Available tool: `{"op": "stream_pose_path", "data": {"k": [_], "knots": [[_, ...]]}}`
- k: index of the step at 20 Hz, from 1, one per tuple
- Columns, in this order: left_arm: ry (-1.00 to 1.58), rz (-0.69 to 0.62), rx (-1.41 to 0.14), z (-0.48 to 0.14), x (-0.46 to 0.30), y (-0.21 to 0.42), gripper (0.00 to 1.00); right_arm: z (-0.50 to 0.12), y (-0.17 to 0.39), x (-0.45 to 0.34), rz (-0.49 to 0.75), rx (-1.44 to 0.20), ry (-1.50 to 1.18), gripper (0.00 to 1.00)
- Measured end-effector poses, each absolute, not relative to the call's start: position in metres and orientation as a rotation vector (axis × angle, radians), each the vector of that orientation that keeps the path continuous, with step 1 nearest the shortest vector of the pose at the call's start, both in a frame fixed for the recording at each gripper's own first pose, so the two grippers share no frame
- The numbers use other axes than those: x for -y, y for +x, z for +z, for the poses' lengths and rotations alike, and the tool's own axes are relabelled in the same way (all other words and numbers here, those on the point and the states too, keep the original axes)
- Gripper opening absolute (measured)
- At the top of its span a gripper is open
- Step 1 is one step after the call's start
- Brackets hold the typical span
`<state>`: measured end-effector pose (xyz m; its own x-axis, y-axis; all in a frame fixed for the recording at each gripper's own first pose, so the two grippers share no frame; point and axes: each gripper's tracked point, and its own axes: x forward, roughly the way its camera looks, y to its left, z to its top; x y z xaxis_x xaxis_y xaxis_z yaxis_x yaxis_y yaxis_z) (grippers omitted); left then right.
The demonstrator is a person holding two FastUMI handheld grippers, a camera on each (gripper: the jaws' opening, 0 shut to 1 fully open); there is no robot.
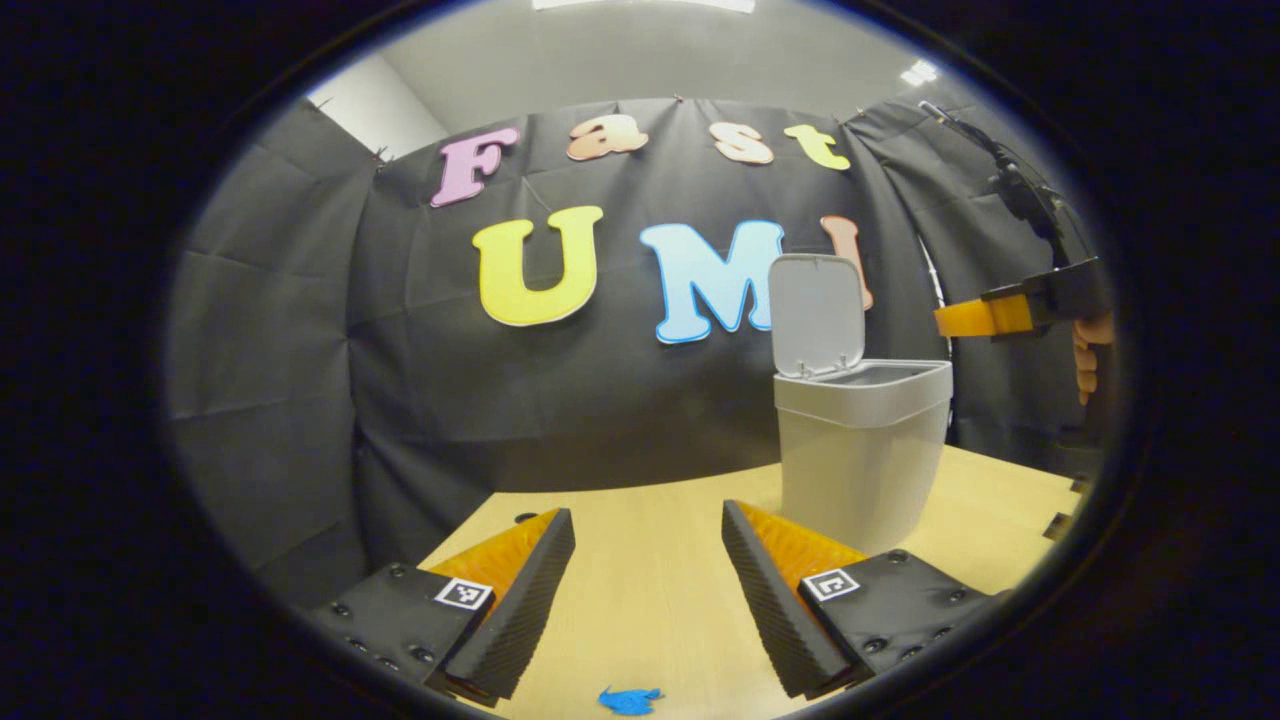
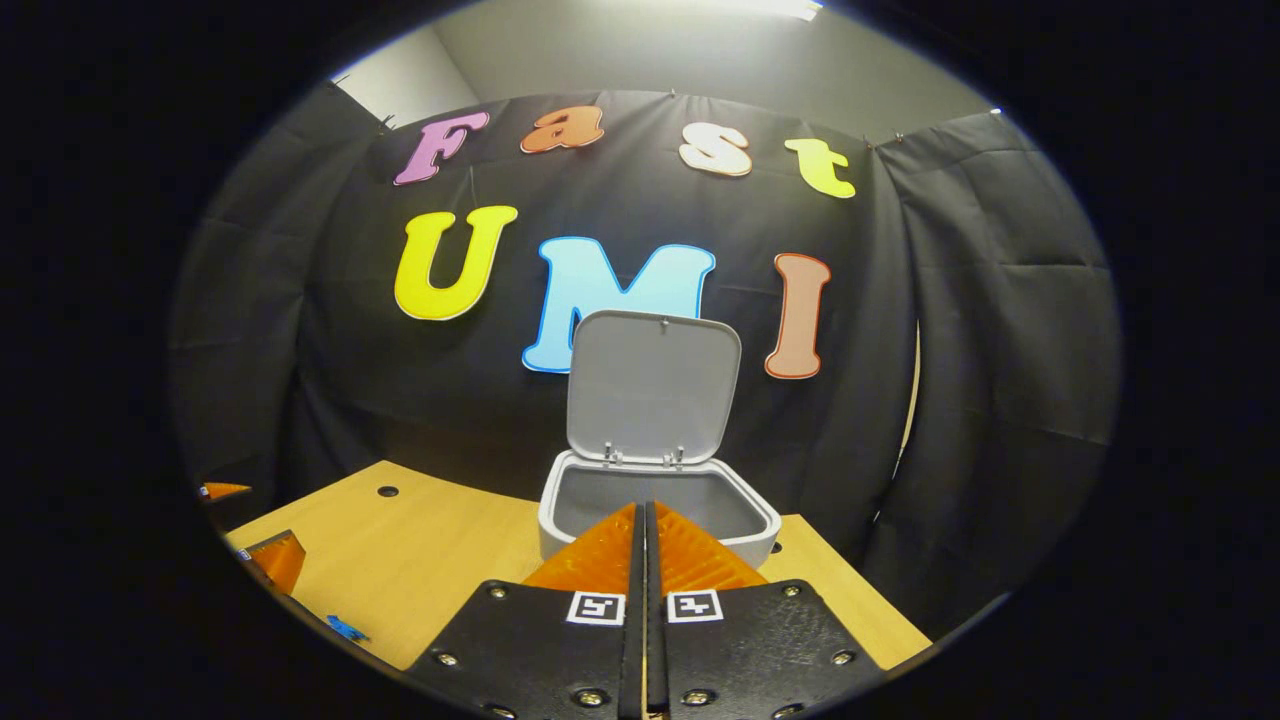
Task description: Press the lid of the desktop garbage bin to open it, pick up the crumpled paper on the desktop and throw it into the bin, then pick up the pop can on the desktop and drop it into the bin, and finally close the garbage bin lid.
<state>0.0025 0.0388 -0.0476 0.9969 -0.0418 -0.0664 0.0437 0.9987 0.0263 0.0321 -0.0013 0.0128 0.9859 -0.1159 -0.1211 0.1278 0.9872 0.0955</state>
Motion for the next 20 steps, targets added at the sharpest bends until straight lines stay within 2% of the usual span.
{"op": "stream_pose_path", "data": {"k": [1, 2, 3, 4, 8, 9, 10, 11, 12, 14, 15, 16, 17, 18, 19, 20], "knots": [[0.039, -0.057, -0.085, -0.060, -0.043, -0.001, 1.00, 0.008, 0.024, -0.002, -0.146, -0.134, 0.105, 0.01], [0.046, -0.076, -0.100, -0.070, -0.046, -0.005, 0.92, 0.002, 0.017, -0.007, -0.165, -0.146, 0.111, 0.01], [0.050, -0.098, -0.117, -0.081, -0.046, -0.010, 0.92, -0.001, 0.011, -0.012, -0.179, -0.158, 0.116, 0.02], [0.054, -0.118, -0.132, -0.090, -0.047, -0.014, 0.97, -0.004, 0.003, -0.017, -0.193, -0.167, 0.119, 0.02], [0.077, -0.164, -0.179, -0.124, -0.055, -0.024, 0.97, -0.006, -0.012, -0.026, -0.234, -0.181, 0.092, 0.07], [0.069, -0.170, -0.200, -0.135, -0.056, -0.026, 0.97, -0.005, -0.014, -0.027, -0.241, -0.180, 0.085, 0.12], [0.061, -0.173, -0.224, -0.145, -0.057, -0.027, 1.00, -0.003, -0.017, -0.028, -0.244, -0.173, 0.083, 0.12], [0.057, -0.173, -0.247, -0.157, -0.058, -0.028, 0.97, 0.000, -0.018, -0.029, -0.252, -0.167, 0.082, 0.17], [0.052, -0.173, -0.271, -0.168, -0.060, -0.028, 0.97, 0.001, -0.019, -0.030, -0.252, -0.165, 0.083, 0.17], [0.044, -0.173, -0.320, -0.191, -0.059, -0.029, 0.97, -0.002, -0.018, -0.037, -0.231, -0.175, 0.088, 0.25], [0.042, -0.171, -0.346, -0.202, -0.060, -0.031, 1.00, -0.003, -0.018, -0.039, -0.219, -0.184, 0.090, 0.26], [0.038, -0.169, -0.370, -0.213, -0.060, -0.033, 0.97, -0.006, -0.018, -0.042, -0.206, -0.195, 0.088, 0.33], [0.033, -0.165, -0.394, -0.223, -0.060, -0.034, 0.99, -0.007, -0.019, -0.043, -0.195, -0.202, 0.087, 0.41], [0.028, -0.158, -0.418, -0.232, -0.061, -0.035, 1.00, -0.007, -0.020, -0.044, -0.181, -0.202, 0.088, 0.41], [0.025, -0.149, -0.439, -0.242, -0.061, -0.036, 1.00, -0.006, -0.020, -0.045, -0.167, -0.205, 0.089, 0.50], [0.016, -0.138, -0.457, -0.250, -0.062, -0.037, 0.93, -0.008, -0.021, -0.046, -0.153, -0.205, 0.088, 0.50]]}}
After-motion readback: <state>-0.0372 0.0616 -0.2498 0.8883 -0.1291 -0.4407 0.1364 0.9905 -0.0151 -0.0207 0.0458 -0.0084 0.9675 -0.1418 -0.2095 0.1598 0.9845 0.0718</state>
